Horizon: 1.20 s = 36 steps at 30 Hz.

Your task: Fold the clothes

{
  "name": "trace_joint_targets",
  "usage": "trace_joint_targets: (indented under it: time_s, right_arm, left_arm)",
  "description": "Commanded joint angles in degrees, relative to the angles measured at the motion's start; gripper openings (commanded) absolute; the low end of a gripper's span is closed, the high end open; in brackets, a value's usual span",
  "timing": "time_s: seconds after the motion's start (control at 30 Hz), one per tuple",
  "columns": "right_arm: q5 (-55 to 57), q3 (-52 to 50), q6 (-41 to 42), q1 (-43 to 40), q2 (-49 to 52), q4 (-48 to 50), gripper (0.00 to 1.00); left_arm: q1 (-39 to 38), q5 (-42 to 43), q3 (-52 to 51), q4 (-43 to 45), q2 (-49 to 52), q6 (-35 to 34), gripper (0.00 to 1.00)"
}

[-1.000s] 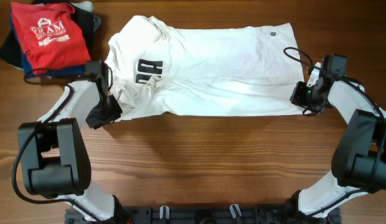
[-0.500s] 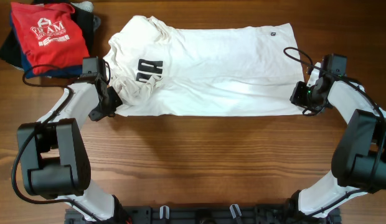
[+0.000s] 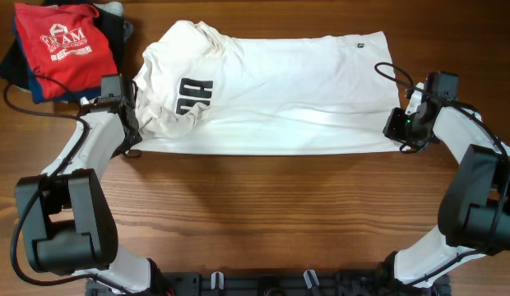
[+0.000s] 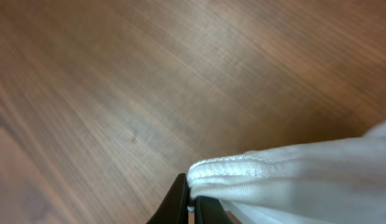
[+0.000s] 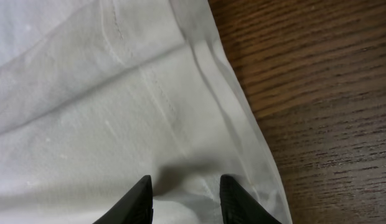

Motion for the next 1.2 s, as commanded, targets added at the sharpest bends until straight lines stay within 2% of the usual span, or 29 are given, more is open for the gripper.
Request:
trace_joint_targets:
  time_s: [0.0, 0.13, 0.27, 0.3, 0.33, 0.37, 0.4, 0.47, 0.53, 0.6, 0.87, 1.17]
  right_arm:
    - [3.41, -1.16, 0.0, 0.02, 1.42, -1.7, 0.36]
    - [3.78, -1.16, 1.7, -0.07, 1.42, -3.3, 0.35]
    - [8.61, -1.16, 8.24, -0.09, 1.25, -8.22, 0.39]
    - [8.55, -1.05, 8.22, -0.09, 0.87, -7.78, 0.4]
    - [8.28, -0.39, 7.1, -0.09, 0.02, -7.37, 0.44]
    - [7.96, 0.48, 5.81, -0.09, -0.98, -7.37, 0.47]
    - [7.21, 1.44, 5.49, -0.02, -2.4, -7.34, 0.49]
    - [7.26, 3.63, 5.68, -0.02, -5.53, -7.21, 0.54]
    - [7.23, 4.7, 5.68, -0.04, -8.66, -4.35, 0.56]
    - [7.19, 4.7, 5.68, -0.02, -8.83, -2.78, 0.56]
    - [5.55, 4.57, 5.68, -0.02, -4.94, 1.03, 0.52]
    - [-3.78, 4.57, 5.84, 0.09, 1.36, 2.43, 0.48]
  left_arm:
    - [0.44, -3.63, -0.46, -4.74, -1.07, -4.22, 0.04]
    - [0.44, 0.2, -0.44, -7.45, -1.46, -4.81, 0.04]
    - [0.44, 1.2, -0.44, -6.75, -5.49, -5.27, 0.05]
    - [0.44, 1.07, -0.44, -6.27, -6.95, -5.25, 0.11]
    - [0.44, 1.16, -0.44, -5.68, -8.46, -5.25, 0.28]
    - [0.42, 1.64, -0.44, -5.49, -9.44, -5.22, 0.29]
    - [0.37, 2.8, -0.44, -5.46, -10.38, -5.22, 0.34]
    - [0.26, 7.82, -0.44, -4.96, -12.24, -5.22, 0.35]
    - [0.26, 19.43, -0.46, -2.73, -12.79, -5.2, 0.35]
    - [-0.04, 23.74, -0.46, -0.9, -12.33, -5.18, 0.35]
    - [-5.84, 24.26, -0.46, 2.8, -7.1, -5.18, 0.34]
    - [-8.09, 24.26, -0.46, 3.63, -1.55, -5.22, 0.34]
